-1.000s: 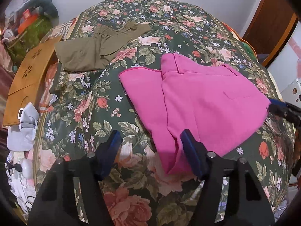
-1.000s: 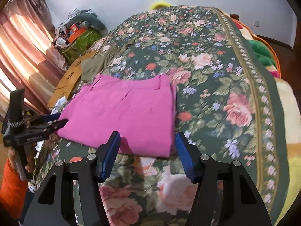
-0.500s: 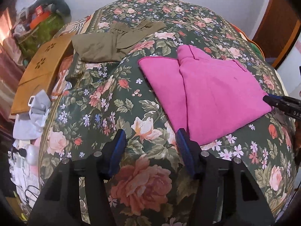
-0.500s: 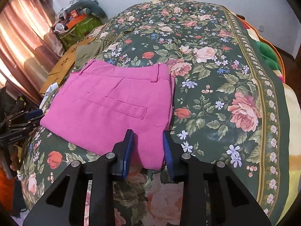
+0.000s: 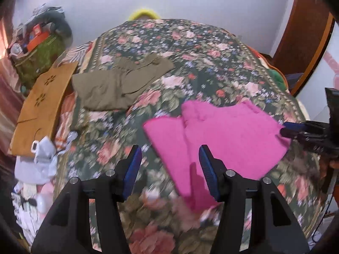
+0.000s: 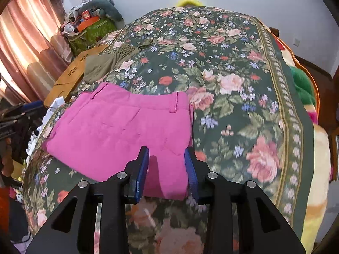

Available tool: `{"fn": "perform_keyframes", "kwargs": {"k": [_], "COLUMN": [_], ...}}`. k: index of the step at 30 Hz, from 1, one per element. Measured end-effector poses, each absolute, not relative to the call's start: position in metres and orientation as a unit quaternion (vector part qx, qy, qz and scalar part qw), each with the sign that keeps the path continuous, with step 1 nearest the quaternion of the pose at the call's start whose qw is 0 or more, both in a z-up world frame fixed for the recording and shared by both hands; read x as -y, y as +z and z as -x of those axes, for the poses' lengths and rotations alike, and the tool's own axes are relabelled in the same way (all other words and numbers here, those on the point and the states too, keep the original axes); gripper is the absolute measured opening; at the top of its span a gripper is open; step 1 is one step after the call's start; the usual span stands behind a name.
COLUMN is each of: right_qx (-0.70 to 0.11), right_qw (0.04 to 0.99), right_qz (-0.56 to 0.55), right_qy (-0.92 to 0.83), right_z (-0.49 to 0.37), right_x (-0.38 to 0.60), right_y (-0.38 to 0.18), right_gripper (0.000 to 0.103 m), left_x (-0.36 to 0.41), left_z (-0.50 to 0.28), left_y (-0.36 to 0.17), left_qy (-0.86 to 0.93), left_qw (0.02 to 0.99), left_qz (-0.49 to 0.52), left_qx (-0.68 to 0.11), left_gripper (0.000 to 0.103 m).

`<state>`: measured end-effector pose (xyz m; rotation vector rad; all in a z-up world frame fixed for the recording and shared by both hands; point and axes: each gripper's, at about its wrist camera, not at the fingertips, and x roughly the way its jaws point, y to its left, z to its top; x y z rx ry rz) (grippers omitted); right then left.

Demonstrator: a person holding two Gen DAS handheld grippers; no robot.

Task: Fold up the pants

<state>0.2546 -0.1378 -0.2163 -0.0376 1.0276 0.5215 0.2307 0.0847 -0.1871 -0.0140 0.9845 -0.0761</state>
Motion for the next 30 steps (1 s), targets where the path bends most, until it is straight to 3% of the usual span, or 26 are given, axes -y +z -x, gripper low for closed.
{"fn": "perform_keyframes", "kwargs": {"k": [5, 9, 17, 19, 21, 30], "right_qx": [-0.479, -0.463, -0.503, -0.507, -0.512, -0.497], "right_qw": [0.841, 0.853, 0.827, 0.823, 0.817, 0.829], "right_qz": [0.030, 0.029, 0.042, 0.043, 0.038, 0.051], "right_qy": [0.248, 0.237, 0.246, 0.253, 0.262, 0.252], "right_z": [-0.269, -0.281, -0.316, -0.317, -0.316, -0.312], "right_x": [0.132, 0.134, 0.123, 0.122, 0.120, 0.125], "right_y": [-0.214, -0.212, -0.249, -0.258, -0.263, -0.250], "right_gripper": [0.033, 0.046, 0.046, 0.036, 0.032, 0.035], "left_x": [-0.065, -0.056, -0.059, -0.059, -0.060, -0.077], "left_z": [-0.265, -0.283, -0.296, -0.298, -0.301, -0.302], "left_y": [-0.208, -0.231, -0.254, -0.256, -0.258, -0.246], "left_qy": [-0.052, -0.057, -0.056, -0.053, -0.055, -0.039], "left_qw": [0.866, 0.851, 0.843, 0.845, 0.844, 0.849], "left_qz": [0.003, -0.003, -0.013, -0.025, -0.030, -0.009], "left_qx": [-0.498, -0.522, -0.534, -0.532, -0.533, -0.527], "left_gripper": [0.057, 0.057, 0.057, 0.058, 0.058, 0.063]}}
